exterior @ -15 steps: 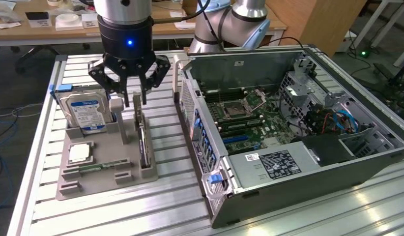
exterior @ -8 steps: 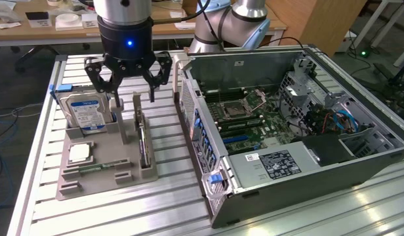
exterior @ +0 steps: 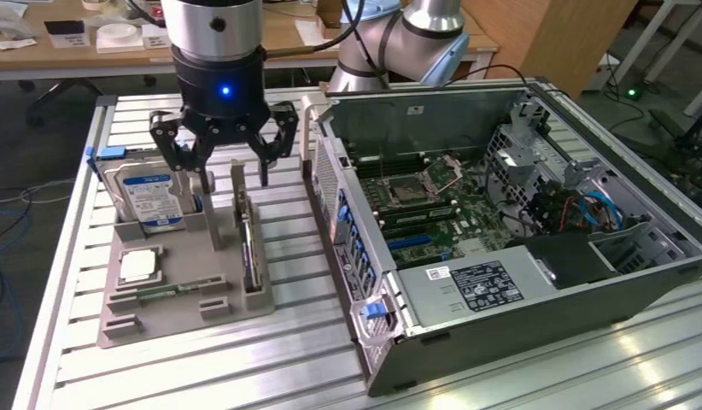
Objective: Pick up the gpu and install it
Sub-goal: 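Pick up the gpu and move the gpu toward the slot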
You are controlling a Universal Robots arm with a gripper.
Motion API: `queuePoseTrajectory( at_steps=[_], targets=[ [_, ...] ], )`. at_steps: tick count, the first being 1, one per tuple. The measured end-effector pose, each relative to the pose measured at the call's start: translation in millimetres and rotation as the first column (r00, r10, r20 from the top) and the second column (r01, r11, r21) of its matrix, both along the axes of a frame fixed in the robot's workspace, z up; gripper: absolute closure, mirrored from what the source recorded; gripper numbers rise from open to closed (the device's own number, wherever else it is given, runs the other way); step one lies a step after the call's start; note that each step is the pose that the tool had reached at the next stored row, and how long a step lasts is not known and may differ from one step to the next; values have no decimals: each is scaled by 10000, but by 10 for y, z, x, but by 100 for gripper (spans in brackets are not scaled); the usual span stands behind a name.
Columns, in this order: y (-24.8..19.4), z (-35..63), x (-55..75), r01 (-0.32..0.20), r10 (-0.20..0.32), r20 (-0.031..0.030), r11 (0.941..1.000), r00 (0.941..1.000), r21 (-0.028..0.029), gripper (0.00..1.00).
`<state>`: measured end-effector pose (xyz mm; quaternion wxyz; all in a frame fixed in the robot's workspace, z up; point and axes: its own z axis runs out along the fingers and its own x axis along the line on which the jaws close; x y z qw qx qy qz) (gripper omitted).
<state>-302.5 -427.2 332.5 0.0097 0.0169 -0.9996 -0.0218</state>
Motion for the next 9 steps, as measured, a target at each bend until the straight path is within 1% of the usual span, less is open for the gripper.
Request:
queuePoseTrajectory(
  at_steps=[9],
  targets=[
    [-2,-144,-3,18,-18,-3,10000,10000,-3,29]
  ],
)
